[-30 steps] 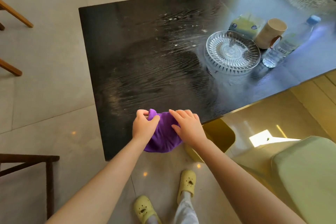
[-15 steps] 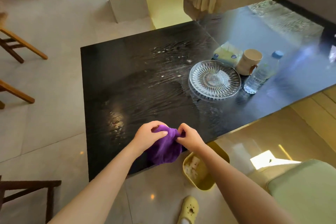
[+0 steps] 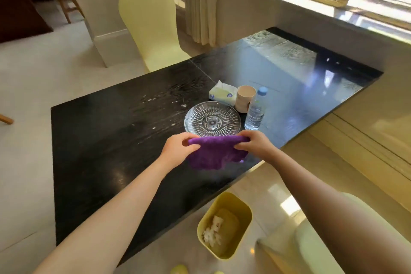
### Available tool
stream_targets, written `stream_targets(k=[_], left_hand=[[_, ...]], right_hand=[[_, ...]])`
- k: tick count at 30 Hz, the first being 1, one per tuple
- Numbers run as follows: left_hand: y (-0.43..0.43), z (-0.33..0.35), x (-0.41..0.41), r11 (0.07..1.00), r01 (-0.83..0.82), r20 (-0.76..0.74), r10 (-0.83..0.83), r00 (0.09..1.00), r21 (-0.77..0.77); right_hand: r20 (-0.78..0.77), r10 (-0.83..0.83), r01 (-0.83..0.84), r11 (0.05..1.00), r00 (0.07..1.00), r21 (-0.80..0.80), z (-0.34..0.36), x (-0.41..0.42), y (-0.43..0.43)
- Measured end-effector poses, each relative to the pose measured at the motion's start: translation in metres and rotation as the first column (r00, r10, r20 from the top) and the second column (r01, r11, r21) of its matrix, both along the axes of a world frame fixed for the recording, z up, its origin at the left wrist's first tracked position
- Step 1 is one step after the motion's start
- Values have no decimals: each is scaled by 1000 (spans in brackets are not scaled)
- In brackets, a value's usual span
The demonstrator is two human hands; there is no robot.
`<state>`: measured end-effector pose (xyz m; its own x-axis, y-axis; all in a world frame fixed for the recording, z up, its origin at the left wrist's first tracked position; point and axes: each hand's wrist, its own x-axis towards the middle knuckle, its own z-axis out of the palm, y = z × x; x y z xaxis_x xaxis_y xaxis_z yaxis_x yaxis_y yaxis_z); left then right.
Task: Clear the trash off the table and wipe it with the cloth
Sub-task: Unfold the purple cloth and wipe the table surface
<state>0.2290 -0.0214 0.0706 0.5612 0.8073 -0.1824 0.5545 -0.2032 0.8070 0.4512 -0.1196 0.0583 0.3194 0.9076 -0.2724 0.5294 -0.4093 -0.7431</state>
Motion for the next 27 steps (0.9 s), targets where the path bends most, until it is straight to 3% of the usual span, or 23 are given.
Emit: stream_targets(k=[7,15,22,27], left_hand=[[23,9,73,989,149,40,-149,988,18],[54,-5,135,915,396,5,-398,918,69],[58,-29,163,926,378,67,-376,924,-13],[58,-32,195,942,335,87,-332,939,-28]], right_hand=[[-43,-199,201,979,979,30,13,53,-19],[58,-373,373,928,926,14,12,90,-32],[187,-520,519,853,834,58,-5,101,-25],[163,-567,564,823,808,68,-4,138,-7]])
